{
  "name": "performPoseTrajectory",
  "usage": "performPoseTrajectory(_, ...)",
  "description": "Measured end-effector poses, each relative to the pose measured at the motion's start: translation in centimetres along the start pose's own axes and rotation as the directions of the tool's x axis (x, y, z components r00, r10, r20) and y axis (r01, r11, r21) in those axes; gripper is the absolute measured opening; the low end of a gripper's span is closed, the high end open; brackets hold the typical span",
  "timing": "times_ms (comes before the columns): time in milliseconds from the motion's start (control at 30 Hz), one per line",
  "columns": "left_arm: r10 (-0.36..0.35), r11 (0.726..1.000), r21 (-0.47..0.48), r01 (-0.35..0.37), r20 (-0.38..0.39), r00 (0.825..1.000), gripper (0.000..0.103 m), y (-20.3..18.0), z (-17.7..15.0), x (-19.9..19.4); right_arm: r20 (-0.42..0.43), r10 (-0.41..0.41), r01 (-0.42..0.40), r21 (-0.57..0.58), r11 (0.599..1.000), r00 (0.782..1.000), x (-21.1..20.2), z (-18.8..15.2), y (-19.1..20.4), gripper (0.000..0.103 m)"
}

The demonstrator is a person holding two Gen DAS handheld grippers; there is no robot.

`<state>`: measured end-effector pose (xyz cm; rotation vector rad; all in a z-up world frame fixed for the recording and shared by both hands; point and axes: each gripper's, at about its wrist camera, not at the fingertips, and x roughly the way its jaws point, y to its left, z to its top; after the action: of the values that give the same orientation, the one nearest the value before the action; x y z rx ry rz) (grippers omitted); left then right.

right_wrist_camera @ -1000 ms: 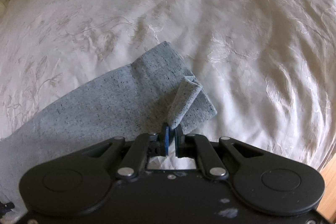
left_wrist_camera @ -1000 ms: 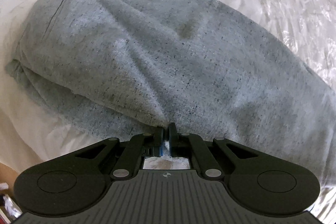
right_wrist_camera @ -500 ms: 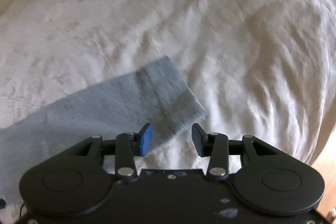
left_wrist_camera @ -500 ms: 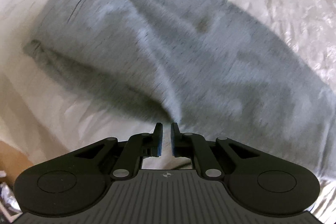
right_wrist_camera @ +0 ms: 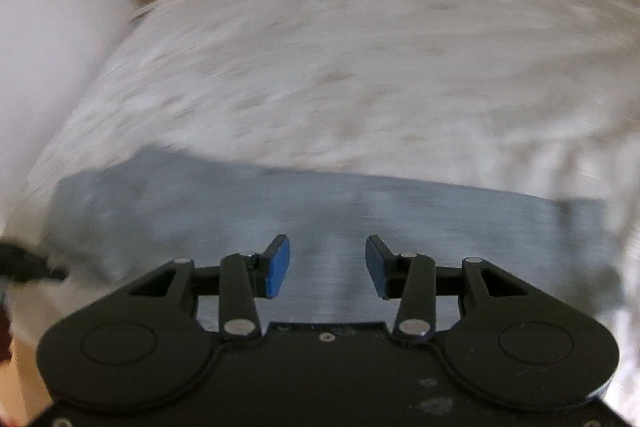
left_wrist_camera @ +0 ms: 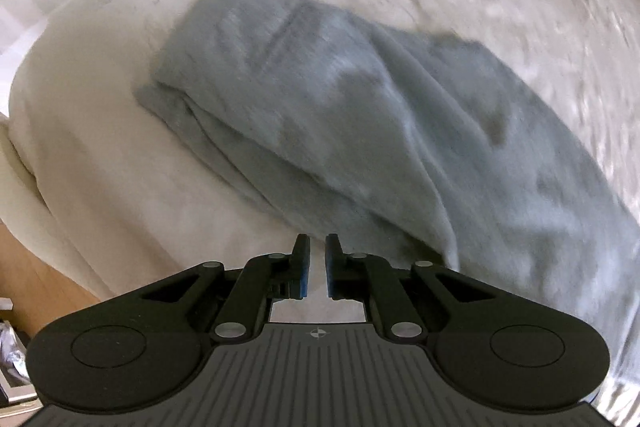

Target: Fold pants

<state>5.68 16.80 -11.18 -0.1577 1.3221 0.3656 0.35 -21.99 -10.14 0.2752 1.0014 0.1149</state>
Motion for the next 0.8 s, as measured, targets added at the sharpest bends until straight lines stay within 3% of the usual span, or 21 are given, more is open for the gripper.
performPoseTrajectory(167,-0.024,1.0,0.015,0.024,-0.002,1.0,0.009,2.0,3.7,1.0,-0.081,0.121,-0.133,-0.164,0.977,0.989,3.5,0.4,9.3,0.045)
performPoseTrajectory(400,-0.036,0.997,0.069,0.038,-0.028,0.999,0.009,4.0,8.5,4.6,-0.153,0.18,-0.218,-0.283,0.934,0.972,7.8,0.2,21.4,0.045)
performPoseTrajectory(567,0.015,0.991,0.134,0.001,-0.119,0.993,0.009,5.9,9.7,8.8,-0.187,0.159,-0.218,-0.36,0.907,0.969,11.2,-0.7,28.7,0.045)
performPoseTrajectory(800,-0.089,0.985,0.13,0.115,-0.193,0.977,0.012,8.4,10.2,10.7,-0.188,0.091,-0.176,-0.506,0.844,0.978,14.7,-1.4,34.0,0.045)
